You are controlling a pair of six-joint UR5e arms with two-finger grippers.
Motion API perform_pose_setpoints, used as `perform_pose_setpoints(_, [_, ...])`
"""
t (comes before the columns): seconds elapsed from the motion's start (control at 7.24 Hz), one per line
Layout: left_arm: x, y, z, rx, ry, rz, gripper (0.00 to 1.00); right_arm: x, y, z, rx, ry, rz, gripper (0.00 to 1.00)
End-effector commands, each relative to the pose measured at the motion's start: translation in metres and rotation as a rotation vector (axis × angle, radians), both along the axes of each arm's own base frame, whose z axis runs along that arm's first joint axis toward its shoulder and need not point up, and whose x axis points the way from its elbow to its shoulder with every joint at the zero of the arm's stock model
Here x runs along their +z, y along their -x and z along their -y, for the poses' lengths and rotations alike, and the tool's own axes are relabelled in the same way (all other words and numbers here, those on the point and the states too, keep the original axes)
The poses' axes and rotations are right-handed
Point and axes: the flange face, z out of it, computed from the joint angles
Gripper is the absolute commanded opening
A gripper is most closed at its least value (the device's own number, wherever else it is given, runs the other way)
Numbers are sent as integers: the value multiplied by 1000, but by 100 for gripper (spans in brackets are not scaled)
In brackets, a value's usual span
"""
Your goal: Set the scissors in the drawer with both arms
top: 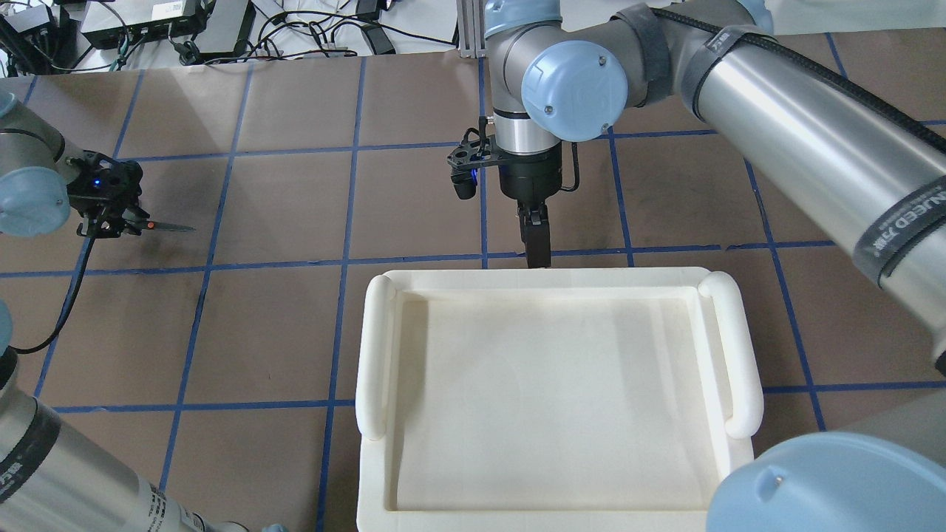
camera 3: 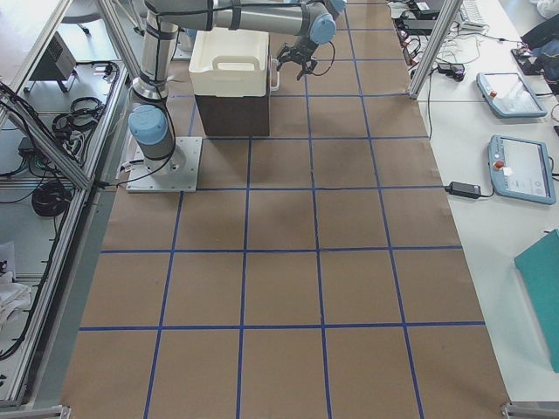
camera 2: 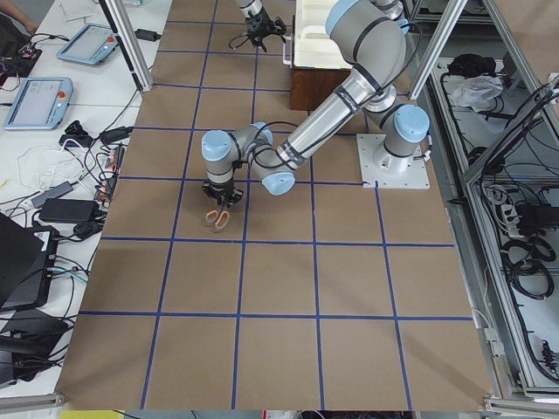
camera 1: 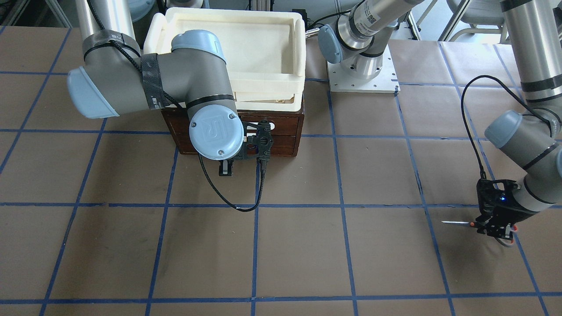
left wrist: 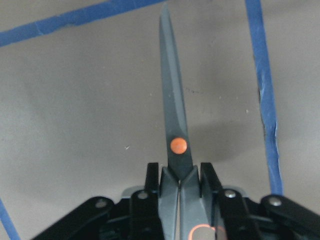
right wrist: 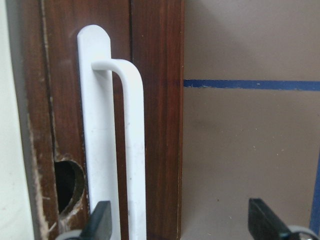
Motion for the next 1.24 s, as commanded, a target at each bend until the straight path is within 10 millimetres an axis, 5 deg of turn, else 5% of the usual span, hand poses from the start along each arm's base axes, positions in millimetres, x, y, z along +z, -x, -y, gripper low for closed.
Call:
perform_pose_setpoints(0.0, [2,1,-2,-1,-5,-3,0,-7,0,-2,0,-3,0,93])
perform_pose_setpoints(0.69, [13,11,-2,-34,-23,0,0,-10,0,-9,-4,-20,-5,91])
perform_pose_setpoints(1.11, [56,59,-6,-68,-56,-8,0,-13,-5,-12,4,-23,-7,91])
